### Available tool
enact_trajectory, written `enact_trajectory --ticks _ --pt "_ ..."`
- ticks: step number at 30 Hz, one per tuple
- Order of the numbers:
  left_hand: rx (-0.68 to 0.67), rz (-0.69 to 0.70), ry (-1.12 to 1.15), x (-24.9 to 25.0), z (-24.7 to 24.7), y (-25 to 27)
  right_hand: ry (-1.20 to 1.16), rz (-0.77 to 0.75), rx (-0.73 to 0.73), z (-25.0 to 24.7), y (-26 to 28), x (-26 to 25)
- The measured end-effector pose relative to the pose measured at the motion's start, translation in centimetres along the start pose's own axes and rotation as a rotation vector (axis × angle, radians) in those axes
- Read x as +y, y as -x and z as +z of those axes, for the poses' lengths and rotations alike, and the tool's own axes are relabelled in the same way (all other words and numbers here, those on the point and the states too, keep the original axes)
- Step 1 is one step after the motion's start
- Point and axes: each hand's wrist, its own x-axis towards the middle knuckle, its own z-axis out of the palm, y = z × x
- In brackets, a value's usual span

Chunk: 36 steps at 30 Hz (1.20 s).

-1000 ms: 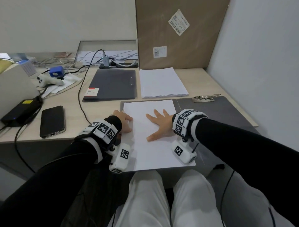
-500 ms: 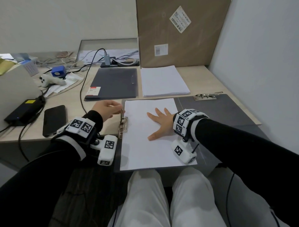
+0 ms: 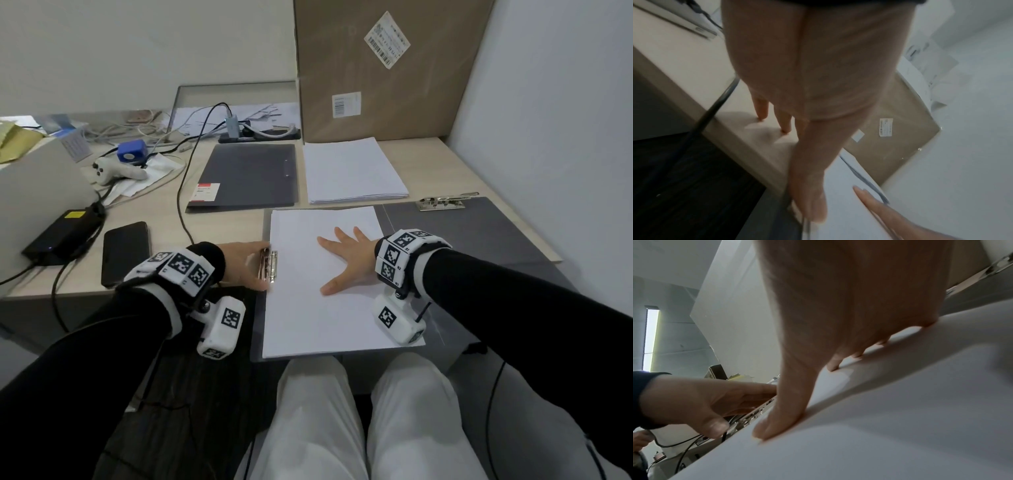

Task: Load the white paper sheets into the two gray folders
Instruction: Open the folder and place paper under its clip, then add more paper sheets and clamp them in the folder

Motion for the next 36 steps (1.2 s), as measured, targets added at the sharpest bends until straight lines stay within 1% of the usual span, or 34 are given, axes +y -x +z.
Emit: enact_trajectory --ticks 3,7,14,18,22,23,25,27,29,31,33,36 --pt "0.031 0.026 0.031 0.3 0.5 0.1 0.002 0.0 -0.001 0.0 -0.1 0.1" --pt "0.032 0.044 0.043 0.5 0.5 0.3 0.017 -0.002 0.002 -0.1 0.0 0.2" --pt "-0.043 -0.045 0.057 0.4 0.2 0.6 0.02 -0.004 -0.01 -0.4 0.1 0.2" --pt "-0.082 -0.052 0.016 0.0 0.0 -0.1 0.029 -0.009 -0.016 -0.5 0.1 0.2" --pt "-0.091 -0.135 0.004 0.5 -0.9 -0.5 0.007 -0.01 -0.055 -1.3 -0.5 0.1" --pt "-0.07 -0.14 -0.007 1.0 -1.2 -0.6 -0.02 -0.018 -0.048 -1.8 -0.6 0.1" --pt "0.021 -0.141 -0.014 1.8 -2.2 -1.2 -0.134 -0.048 0.031 -2.7 -0.9 0.5" --pt "0.157 -0.143 0.028 2.7 -3.2 -2.3 -0.283 -0.049 0.186 -4.0 -1.1 1.5" --pt "0.284 -0.132 0.177 3.5 -4.1 -3.8 -0.382 0.004 0.361 -5.5 -1.6 3.6" --pt "0.354 -0.1 0.374 4.8 -4.9 -5.7 -0.459 0.097 0.487 -7.2 -2.3 6.5" --pt "0.374 -0.091 0.512 6.3 -5.4 -7.9 -0.543 0.198 0.543 -8.5 -3.1 9.7" --pt "0.384 -0.108 0.614 8.4 -6.0 -11.2 -0.595 0.297 0.516 -9.7 -4.5 13.2"
